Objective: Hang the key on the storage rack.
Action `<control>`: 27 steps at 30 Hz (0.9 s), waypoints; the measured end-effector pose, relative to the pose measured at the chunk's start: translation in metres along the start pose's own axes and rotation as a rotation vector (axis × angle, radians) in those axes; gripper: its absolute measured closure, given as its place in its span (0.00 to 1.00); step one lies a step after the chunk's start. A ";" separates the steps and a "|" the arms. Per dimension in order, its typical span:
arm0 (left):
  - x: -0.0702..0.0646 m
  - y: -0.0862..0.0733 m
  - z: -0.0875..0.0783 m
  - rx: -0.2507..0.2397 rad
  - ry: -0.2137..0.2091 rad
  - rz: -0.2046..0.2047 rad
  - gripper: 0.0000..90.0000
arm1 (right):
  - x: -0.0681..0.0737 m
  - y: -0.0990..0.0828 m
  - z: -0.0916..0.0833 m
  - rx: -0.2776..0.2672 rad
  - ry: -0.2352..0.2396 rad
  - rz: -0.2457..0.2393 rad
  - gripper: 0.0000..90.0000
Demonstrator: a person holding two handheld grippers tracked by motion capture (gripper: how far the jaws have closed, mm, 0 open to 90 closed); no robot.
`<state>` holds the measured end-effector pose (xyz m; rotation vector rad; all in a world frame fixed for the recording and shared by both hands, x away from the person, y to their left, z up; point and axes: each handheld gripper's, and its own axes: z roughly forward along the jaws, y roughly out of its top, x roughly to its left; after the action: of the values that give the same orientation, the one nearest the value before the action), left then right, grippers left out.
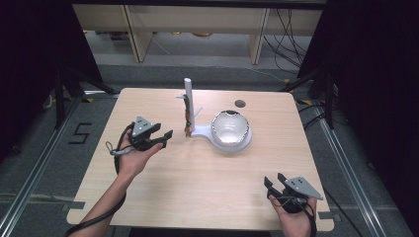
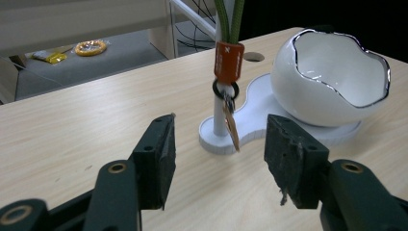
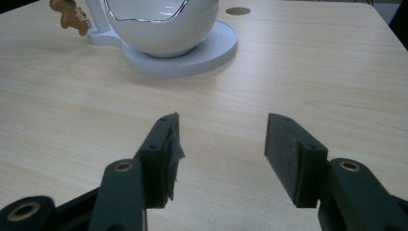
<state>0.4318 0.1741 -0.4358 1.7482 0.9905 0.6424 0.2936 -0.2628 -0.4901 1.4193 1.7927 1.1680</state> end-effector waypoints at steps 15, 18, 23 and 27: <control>0.002 -0.063 -0.052 -0.019 0.037 0.003 0.42 | -0.002 -0.002 0.002 -0.005 -0.006 -0.017 0.52; 0.003 -0.078 -0.059 -0.015 0.041 -0.002 0.42 | -0.001 -0.002 0.002 0.001 -0.013 -0.014 0.52; 0.006 -0.104 -0.071 -0.022 0.069 -0.034 0.42 | 0.001 -0.003 0.002 0.016 -0.012 0.013 0.52; 0.010 -0.120 -0.076 -0.013 0.074 -0.045 0.42 | 0.001 -0.003 0.003 0.015 -0.008 0.006 0.52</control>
<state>0.3385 0.2412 -0.5188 1.6958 1.0717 0.6875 0.2946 -0.2611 -0.4946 1.4365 1.7963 1.1526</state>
